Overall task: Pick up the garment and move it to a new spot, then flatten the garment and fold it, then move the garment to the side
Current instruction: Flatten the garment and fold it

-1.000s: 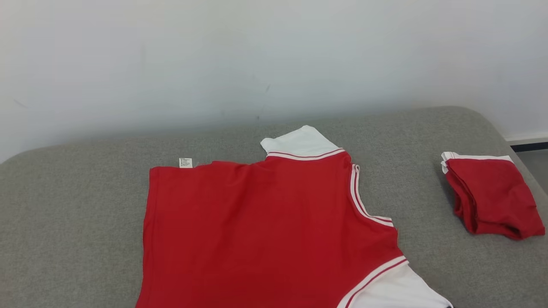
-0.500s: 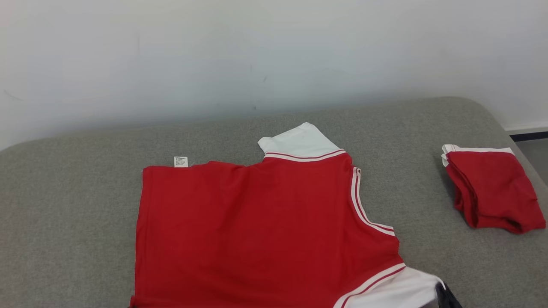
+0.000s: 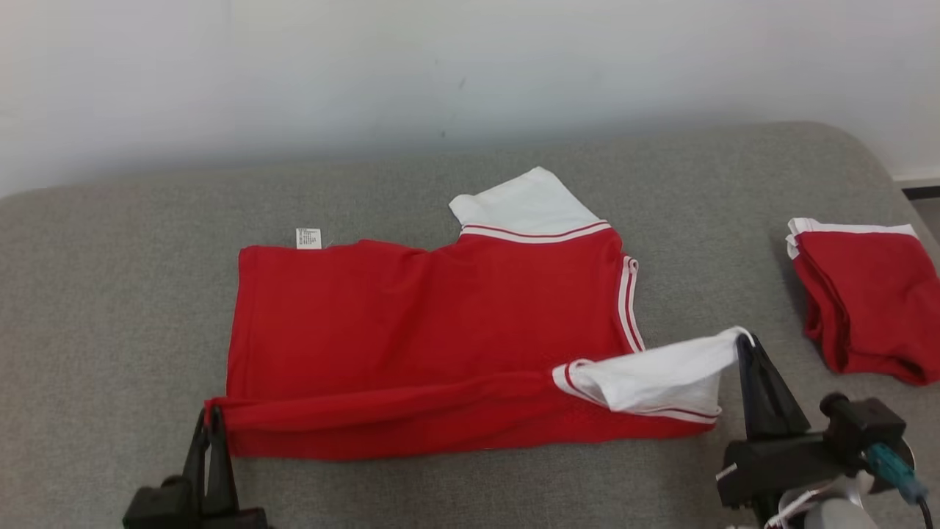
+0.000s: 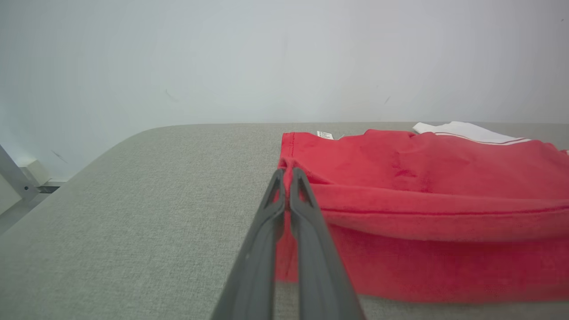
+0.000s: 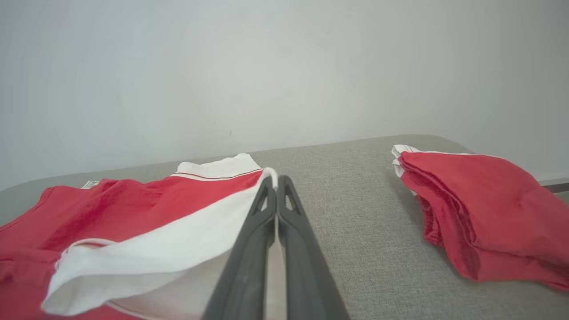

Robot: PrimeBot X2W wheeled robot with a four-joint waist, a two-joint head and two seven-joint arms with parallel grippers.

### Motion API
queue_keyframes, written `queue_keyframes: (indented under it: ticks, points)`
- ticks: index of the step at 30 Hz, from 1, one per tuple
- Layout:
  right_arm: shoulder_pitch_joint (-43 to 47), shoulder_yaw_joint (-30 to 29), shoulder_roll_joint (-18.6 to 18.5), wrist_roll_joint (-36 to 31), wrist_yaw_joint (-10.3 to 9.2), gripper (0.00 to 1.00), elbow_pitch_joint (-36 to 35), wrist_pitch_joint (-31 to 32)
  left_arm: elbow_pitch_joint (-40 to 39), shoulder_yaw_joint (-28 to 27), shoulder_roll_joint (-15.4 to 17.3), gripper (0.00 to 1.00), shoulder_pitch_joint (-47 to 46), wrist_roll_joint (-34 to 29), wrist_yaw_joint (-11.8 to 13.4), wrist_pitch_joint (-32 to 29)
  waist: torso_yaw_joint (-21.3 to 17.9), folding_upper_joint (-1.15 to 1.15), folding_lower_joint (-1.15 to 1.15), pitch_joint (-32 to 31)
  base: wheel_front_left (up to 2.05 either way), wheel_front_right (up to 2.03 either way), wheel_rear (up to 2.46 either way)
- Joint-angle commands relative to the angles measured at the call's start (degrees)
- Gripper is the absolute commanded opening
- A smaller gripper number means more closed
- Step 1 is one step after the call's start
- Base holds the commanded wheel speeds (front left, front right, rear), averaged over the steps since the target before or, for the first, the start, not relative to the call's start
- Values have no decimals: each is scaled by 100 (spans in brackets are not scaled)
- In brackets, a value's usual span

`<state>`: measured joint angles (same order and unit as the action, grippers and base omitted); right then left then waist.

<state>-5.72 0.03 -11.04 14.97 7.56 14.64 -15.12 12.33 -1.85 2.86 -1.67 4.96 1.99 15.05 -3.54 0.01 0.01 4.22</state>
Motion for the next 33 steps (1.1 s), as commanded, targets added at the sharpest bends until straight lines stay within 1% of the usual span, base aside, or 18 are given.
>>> queue_keyframes:
  ticks: [1,3,6,11,15,21,22,23,27,33]
  points:
    - [-120,14,-26,-35,-16,0,106,0,29,-49,22,0,-122,-72,-37,17,36,-1,-1,136,0,0,0]
    - [-378,41,-62,-76,-16,0,263,-1,176,-67,21,0,-250,-128,-94,17,62,-1,-1,211,0,0,0]
    - [-685,50,-92,-138,-16,0,536,-1,362,-56,18,0,-497,-177,-64,17,114,-1,-1,330,0,0,0]
    - [-1086,-18,-137,-213,-16,0,861,-1,643,-46,15,0,-909,-251,-129,17,216,-1,-1,568,0,0,0]
    - [-1425,-47,-173,-283,-16,0,1021,-1,901,-6,12,0,-1272,-311,-72,17,273,-1,-1,825,0,0,0]
    - [-1762,18,-172,-349,-16,0,1294,-1,1207,-26,9,0,-1515,-302,30,17,270,-1,-1,1007,0,0,0]
    - [-1792,-15,-141,-314,-16,29,1354,-1,1200,-28,8,23,-1546,-313,57,17,271,-1,-1,1019,0,0,0]
    - [-1826,-28,-130,-298,-16,100,1379,-1,1178,-32,8,100,-1551,-310,64,17,272,-1,-1,1027,0,0,0]
    - [-1836,-54,-106,-327,-16,100,1394,-1,1011,-40,6,100,-1443,-243,133,17,268,-1,-1,1015,0,0,0]
    - [-1307,-156,-102,-238,-16,100,1082,0,684,-8,3,100,-967,18,256,17,274,-1,-1,904,0,0,0]
